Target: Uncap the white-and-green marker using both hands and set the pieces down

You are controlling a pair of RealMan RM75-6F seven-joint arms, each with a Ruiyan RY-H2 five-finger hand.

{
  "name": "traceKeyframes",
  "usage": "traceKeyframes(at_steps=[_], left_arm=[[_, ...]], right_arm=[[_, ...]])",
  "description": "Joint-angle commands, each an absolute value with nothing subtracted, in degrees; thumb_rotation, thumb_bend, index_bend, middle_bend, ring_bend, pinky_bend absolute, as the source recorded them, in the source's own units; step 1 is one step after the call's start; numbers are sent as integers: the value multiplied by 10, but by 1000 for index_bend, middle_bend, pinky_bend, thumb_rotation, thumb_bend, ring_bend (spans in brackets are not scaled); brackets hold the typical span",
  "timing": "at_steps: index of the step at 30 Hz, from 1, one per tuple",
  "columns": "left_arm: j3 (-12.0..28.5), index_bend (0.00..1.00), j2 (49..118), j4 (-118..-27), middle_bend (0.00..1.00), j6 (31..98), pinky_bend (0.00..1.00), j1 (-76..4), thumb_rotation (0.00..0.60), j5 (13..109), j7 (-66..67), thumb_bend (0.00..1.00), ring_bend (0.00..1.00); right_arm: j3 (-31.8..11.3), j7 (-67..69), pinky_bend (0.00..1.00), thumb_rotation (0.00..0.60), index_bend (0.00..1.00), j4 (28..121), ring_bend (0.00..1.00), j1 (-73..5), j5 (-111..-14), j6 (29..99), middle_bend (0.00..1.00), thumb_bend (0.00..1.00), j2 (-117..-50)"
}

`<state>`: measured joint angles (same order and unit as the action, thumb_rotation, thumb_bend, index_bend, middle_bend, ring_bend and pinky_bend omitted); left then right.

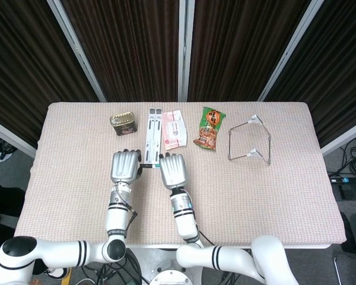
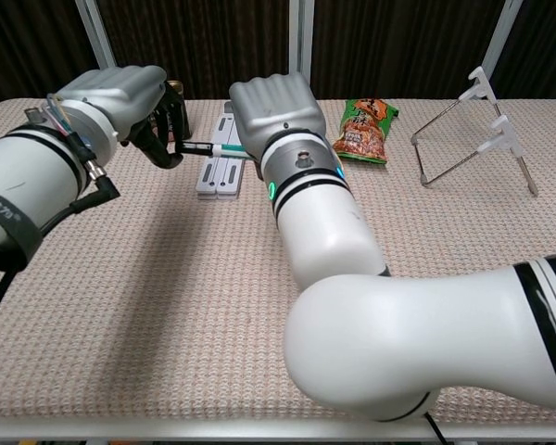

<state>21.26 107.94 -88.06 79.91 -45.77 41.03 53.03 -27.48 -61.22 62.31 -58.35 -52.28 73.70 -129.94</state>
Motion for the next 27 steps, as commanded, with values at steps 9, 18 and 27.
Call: traceKeyframes(at_steps=[9, 18, 27], left_arm=[[212, 522, 1078, -883, 542, 793, 565, -462, 600, 410, 522, 339, 472], [207, 590, 1078, -874, 607, 787, 617, -462, 600, 416, 509, 377, 540], [178, 656, 1045, -881, 684, 735, 672, -452, 600, 470, 439, 380, 613]], right_arm=[[-271, -616, 726, 600, 658, 618, 621, -594, -505, 734, 623, 375, -1300], [-269, -614, 726, 600, 659, 610, 621, -600, -497, 736, 623, 376, -1300], [-266, -621, 726, 600, 665, 610, 621, -595, -499, 733, 627, 377, -1292]])
